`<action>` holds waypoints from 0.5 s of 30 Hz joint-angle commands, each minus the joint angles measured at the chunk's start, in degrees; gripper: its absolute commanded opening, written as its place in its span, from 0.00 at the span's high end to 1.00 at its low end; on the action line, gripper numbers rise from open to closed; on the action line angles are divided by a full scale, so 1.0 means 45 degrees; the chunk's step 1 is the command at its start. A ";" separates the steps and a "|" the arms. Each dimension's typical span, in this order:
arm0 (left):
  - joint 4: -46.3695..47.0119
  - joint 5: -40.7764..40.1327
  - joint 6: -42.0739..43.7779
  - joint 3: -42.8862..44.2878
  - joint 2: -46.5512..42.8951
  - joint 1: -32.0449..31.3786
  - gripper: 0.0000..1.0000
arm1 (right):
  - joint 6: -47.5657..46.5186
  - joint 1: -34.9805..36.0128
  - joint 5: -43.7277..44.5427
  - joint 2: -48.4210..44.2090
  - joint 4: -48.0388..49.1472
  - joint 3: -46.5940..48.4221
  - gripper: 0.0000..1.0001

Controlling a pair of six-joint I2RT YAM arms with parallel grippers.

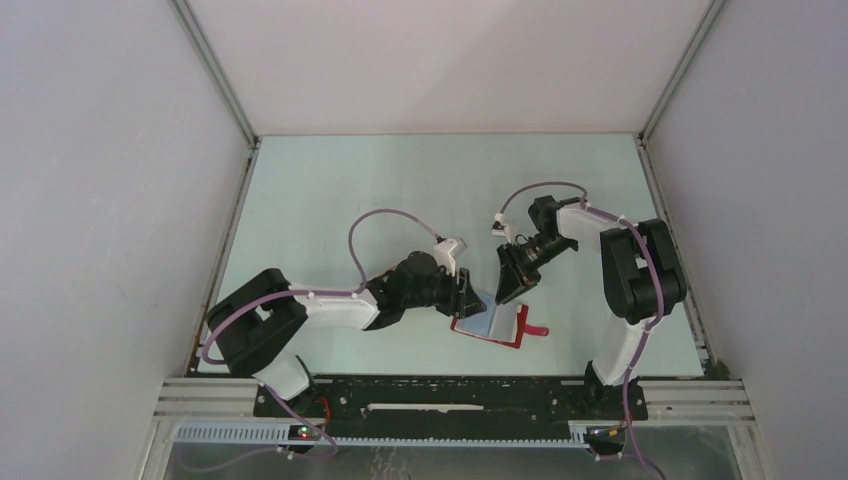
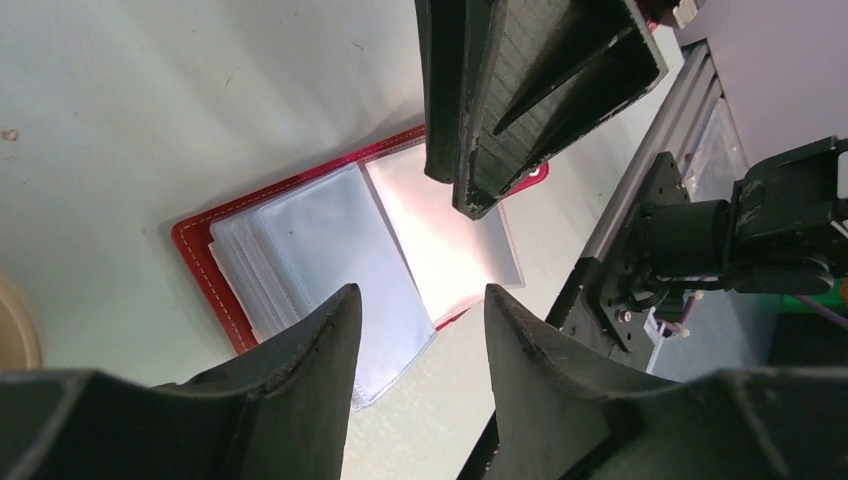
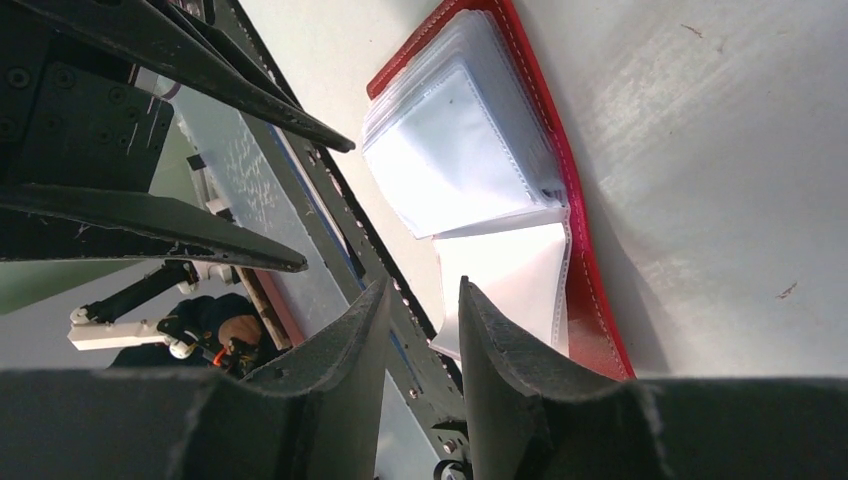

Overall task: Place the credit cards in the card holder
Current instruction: Turn over the card slot in the card holder.

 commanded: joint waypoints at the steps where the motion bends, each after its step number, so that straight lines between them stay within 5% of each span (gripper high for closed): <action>1: 0.0494 0.0115 -0.0447 -0.0100 0.0166 -0.0017 0.46 | -0.0283 -0.0003 -0.0051 0.0182 -0.0161 0.0381 0.60; 15: -0.0847 -0.0032 -0.0422 0.0452 0.1151 -0.0047 0.41 | -0.0137 0.0039 0.0299 0.0443 -0.0054 0.0397 0.60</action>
